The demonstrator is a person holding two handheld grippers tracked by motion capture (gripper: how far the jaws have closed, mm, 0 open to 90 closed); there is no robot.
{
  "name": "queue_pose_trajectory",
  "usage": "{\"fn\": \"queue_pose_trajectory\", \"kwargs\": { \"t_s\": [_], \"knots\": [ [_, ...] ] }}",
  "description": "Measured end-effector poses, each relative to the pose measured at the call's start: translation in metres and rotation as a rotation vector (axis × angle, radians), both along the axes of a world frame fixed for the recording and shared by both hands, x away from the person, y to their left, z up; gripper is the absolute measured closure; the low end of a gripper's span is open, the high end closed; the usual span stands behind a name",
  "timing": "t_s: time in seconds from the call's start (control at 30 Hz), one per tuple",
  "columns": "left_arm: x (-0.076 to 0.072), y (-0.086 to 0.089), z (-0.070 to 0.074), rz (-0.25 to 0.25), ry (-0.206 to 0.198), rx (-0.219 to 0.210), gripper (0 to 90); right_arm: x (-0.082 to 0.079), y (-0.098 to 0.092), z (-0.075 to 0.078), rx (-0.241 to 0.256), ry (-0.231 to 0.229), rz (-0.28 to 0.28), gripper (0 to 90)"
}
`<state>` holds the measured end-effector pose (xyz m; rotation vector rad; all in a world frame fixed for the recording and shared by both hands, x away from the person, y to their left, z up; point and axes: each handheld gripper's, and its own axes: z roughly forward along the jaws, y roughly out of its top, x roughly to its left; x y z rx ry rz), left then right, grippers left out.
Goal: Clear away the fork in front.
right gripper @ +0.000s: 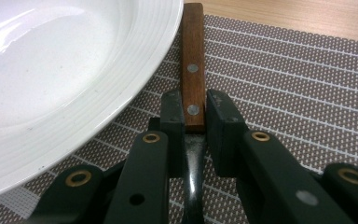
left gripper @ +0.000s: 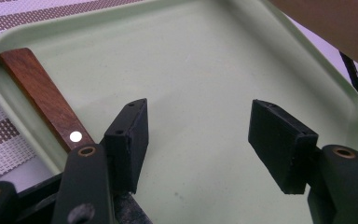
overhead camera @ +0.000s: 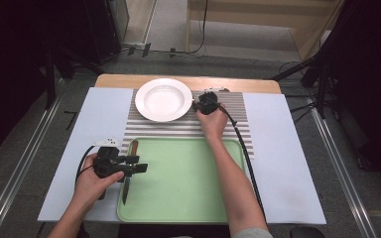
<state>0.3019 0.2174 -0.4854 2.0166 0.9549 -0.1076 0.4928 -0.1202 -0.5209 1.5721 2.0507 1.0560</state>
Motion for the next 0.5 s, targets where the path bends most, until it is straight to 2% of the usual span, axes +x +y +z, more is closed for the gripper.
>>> {"fn": "queue_pose_trajectory", "kwargs": {
  "t_s": [0.1,0.3,0.43,0.5],
  "knots": [
    [0.0,0.001,0.0,0.007,0.004,-0.006,37.0,0.001,-0.003,0.002,0.019,0.017,0.011,76.7],
    [0.001,0.0,-0.001,0.007,0.006,-0.004,37.0,0.002,-0.016,0.009,0.044,0.083,0.026,76.8],
    [0.0,-0.001,0.0,0.01,0.004,-0.009,37.1,0.0,-0.021,0.016,0.096,0.079,0.045,76.8],
    [0.001,0.0,0.0,0.01,0.007,-0.012,37.1,-0.002,-0.022,0.022,0.098,0.075,0.053,76.9]
  ]
}}
